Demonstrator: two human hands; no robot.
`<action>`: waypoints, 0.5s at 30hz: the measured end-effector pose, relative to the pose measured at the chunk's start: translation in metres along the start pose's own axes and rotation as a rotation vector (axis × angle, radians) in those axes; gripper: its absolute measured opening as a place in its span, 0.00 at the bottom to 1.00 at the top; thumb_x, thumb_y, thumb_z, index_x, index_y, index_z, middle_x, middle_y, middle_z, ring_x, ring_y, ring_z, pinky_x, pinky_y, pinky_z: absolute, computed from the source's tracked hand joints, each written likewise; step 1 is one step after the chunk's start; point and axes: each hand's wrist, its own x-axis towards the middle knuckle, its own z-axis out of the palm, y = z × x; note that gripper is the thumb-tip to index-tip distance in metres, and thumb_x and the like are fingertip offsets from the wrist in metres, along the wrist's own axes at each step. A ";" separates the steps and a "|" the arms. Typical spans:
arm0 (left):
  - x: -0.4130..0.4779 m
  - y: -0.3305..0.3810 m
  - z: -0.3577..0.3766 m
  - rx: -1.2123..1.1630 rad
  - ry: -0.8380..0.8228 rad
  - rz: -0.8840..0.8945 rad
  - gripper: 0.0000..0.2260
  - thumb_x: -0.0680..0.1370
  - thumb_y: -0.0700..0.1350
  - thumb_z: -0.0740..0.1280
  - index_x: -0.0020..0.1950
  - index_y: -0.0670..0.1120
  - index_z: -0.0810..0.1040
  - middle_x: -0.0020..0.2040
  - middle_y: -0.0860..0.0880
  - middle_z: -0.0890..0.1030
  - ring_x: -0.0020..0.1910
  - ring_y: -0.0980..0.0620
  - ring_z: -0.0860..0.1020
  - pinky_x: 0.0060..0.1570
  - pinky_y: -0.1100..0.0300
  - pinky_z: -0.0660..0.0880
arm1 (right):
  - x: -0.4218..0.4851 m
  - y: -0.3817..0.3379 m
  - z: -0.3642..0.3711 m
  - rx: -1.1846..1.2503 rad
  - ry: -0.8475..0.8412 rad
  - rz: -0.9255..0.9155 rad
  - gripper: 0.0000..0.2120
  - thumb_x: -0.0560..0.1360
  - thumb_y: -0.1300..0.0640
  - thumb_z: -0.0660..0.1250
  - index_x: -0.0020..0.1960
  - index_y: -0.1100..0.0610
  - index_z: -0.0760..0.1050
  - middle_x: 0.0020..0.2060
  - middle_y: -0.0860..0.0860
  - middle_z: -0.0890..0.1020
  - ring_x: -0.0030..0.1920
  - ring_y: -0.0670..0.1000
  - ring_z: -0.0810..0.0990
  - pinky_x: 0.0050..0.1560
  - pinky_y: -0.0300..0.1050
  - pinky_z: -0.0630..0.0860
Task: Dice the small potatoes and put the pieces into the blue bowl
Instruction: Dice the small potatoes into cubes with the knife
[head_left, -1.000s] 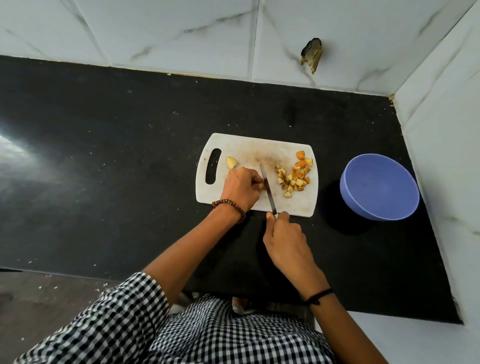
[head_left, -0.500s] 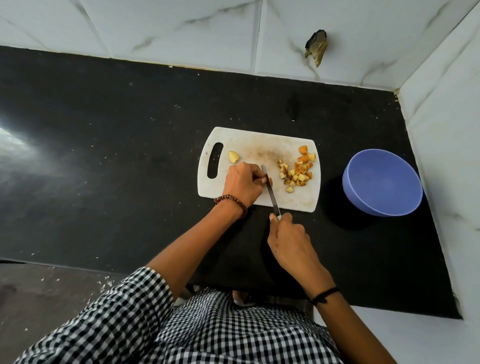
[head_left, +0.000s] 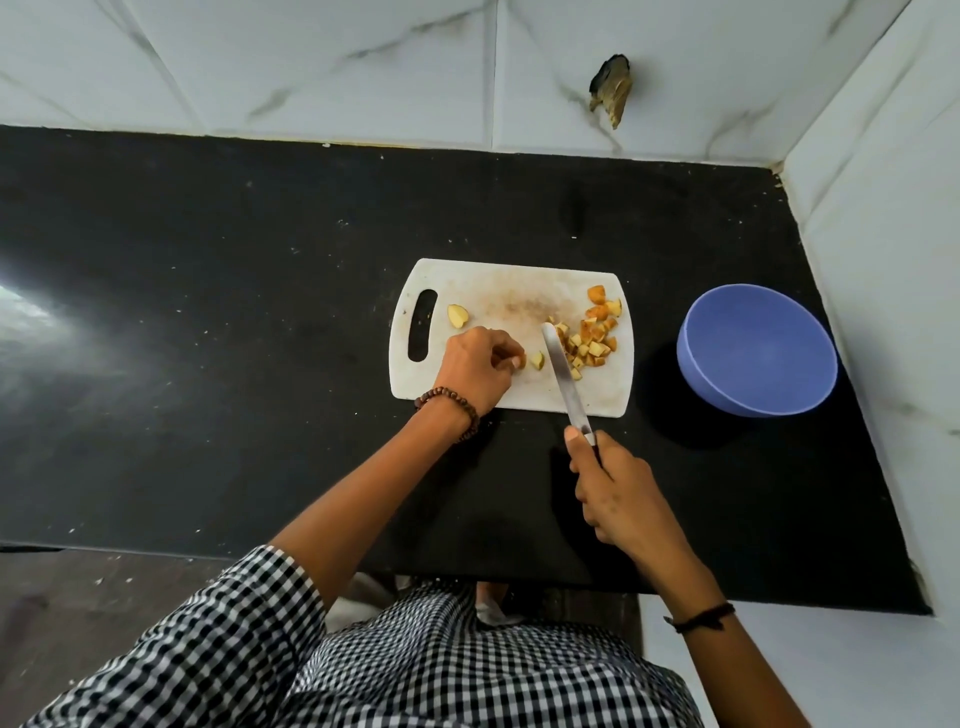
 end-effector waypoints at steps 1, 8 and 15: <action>0.001 0.000 -0.001 0.007 -0.009 0.003 0.07 0.75 0.38 0.69 0.51 0.45 0.84 0.46 0.52 0.82 0.44 0.60 0.77 0.39 0.78 0.69 | 0.000 0.000 -0.001 0.024 -0.001 0.004 0.22 0.81 0.38 0.57 0.49 0.57 0.73 0.30 0.49 0.72 0.23 0.43 0.68 0.24 0.39 0.66; 0.006 -0.002 -0.004 0.074 -0.087 0.020 0.13 0.73 0.37 0.72 0.57 0.43 0.80 0.48 0.48 0.82 0.47 0.55 0.80 0.49 0.67 0.77 | 0.003 -0.001 0.000 0.054 0.005 0.022 0.21 0.81 0.38 0.57 0.49 0.57 0.73 0.30 0.49 0.73 0.23 0.42 0.68 0.25 0.38 0.66; 0.010 0.003 -0.006 0.187 -0.096 0.128 0.19 0.70 0.47 0.76 0.59 0.48 0.78 0.50 0.50 0.77 0.43 0.54 0.77 0.46 0.62 0.76 | 0.006 0.000 0.006 0.020 0.022 -0.012 0.21 0.82 0.38 0.57 0.46 0.55 0.73 0.30 0.48 0.74 0.24 0.42 0.70 0.28 0.41 0.67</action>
